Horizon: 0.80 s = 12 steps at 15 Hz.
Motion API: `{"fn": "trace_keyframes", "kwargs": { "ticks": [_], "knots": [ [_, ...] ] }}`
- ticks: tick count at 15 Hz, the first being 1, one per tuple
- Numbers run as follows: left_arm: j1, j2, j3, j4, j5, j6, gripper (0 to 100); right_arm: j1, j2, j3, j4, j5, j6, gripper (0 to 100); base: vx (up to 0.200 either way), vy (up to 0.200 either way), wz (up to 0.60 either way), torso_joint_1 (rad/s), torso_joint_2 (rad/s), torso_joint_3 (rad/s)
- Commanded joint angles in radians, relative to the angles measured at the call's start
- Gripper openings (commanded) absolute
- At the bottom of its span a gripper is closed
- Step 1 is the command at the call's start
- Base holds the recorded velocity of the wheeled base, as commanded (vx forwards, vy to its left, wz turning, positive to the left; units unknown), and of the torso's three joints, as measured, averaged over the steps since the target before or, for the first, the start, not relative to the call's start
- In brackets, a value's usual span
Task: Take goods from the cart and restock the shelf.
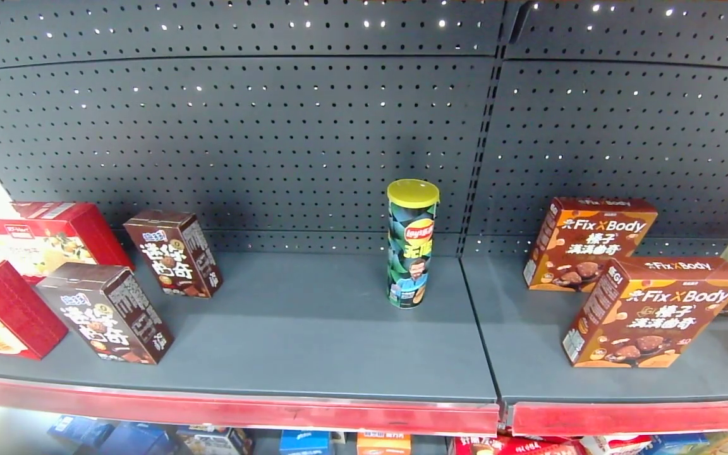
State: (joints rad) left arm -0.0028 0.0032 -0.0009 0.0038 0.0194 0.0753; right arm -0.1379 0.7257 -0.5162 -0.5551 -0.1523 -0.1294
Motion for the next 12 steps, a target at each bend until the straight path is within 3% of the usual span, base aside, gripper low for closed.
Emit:
{"fn": "trace_keyframes", "kwargs": {
  "ticks": [1, 2, 5, 8, 10, 11, 12],
  "knots": [
    [0.000, 0.004, -0.002, 0.001, -0.024, 0.038, 100, -0.014, 0.040, -0.147, 0.081, -0.035, 0.031, 0, 0.000, 0.000, 0.00, 0.000, 0.00, 0.000],
    [-0.003, 0.027, -0.005, 0.004, -0.047, 0.035, 100, -0.017, 0.035, -0.254, 0.211, -0.084, 0.031, 0, 0.000, 0.000, 0.00, 0.000, 0.00, 0.000],
    [-0.002, 0.046, -0.005, 0.002, -0.049, 0.046, 100, -0.016, -0.042, -0.349, 0.439, -0.199, 0.028, 0, 0.000, 0.000, 0.00, 0.000, 0.00, 0.000],
    [-0.008, 0.040, -0.005, -0.001, -0.052, 0.052, 100, -0.020, -0.154, -0.390, 0.650, -0.207, 0.002, 0, 0.000, 0.000, 0.00, 0.000, 0.00, 0.000],
    [-0.008, 0.204, -0.268, -0.001, -0.061, 0.037, 100, -0.039, -0.189, -0.389, 0.692, -0.210, -0.009, 0, 0.000, 0.000, 0.00, 0.000, 0.00, 0.000],
    [-0.010, 0.436, -0.504, -0.018, -0.067, -0.072, 100, -0.057, -0.180, -0.393, 0.690, -0.210, -0.009, 0, 0.000, 0.000, 0.00, 0.000, 0.00, 0.000],
    [-0.026, 0.528, -0.633, -0.025, -0.081, -0.075, 100, -0.057, -0.174, -0.404, 0.692, -0.210, -0.010, 0, 0.000, 0.000, 0.00, 0.000, 0.00, 0.000]
  ]
}}
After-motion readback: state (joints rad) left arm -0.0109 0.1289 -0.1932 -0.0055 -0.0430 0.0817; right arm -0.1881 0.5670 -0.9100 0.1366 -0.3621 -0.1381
